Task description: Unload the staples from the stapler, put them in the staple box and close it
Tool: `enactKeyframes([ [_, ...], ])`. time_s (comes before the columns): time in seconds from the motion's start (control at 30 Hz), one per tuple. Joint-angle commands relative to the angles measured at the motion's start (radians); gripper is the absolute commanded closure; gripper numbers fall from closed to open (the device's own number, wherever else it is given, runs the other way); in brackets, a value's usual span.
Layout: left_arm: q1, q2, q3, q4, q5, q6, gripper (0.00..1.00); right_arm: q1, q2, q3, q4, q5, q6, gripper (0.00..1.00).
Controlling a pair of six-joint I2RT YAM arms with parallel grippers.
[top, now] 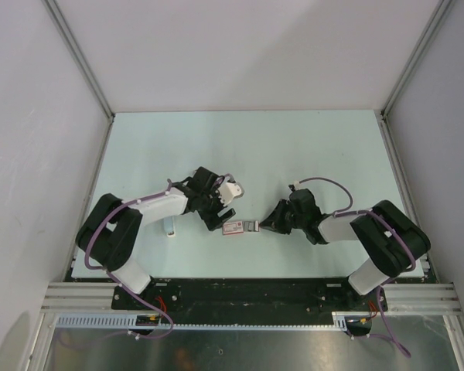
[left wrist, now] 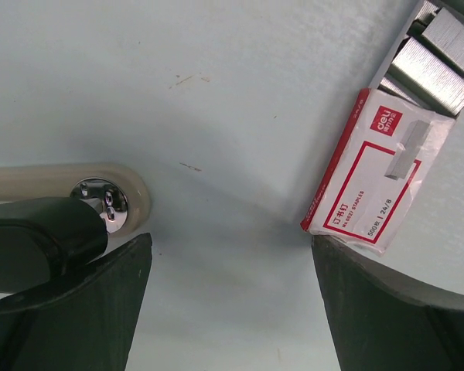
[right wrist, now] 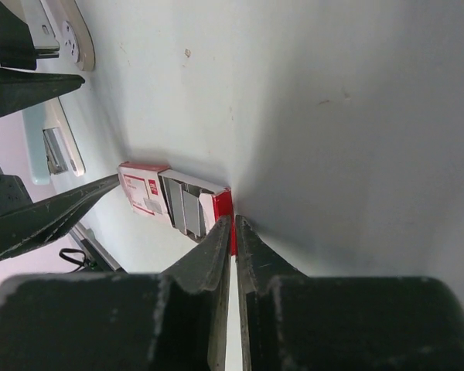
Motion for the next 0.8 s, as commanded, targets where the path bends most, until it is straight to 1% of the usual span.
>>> enactKeyframes([
  [0.0, -0.007, 0.03, 0.022, 0.014, -0.025, -0.006, 0.11, 0.026, 0.029, 0.034, 0.006, 0.014, -0.009, 0.9],
  [0.33, -0.008, 0.034, 0.025, 0.014, -0.023, -0.005, 0.11, 0.061, 0.035, 0.084, -0.046, 0.047, -0.038, 0.91],
  [0.77, -0.009, 0.025, 0.019, 0.013, -0.018, -0.006, 0.11, 0.118, 0.098, 0.147, -0.048, 0.067, -0.036, 0.92],
])
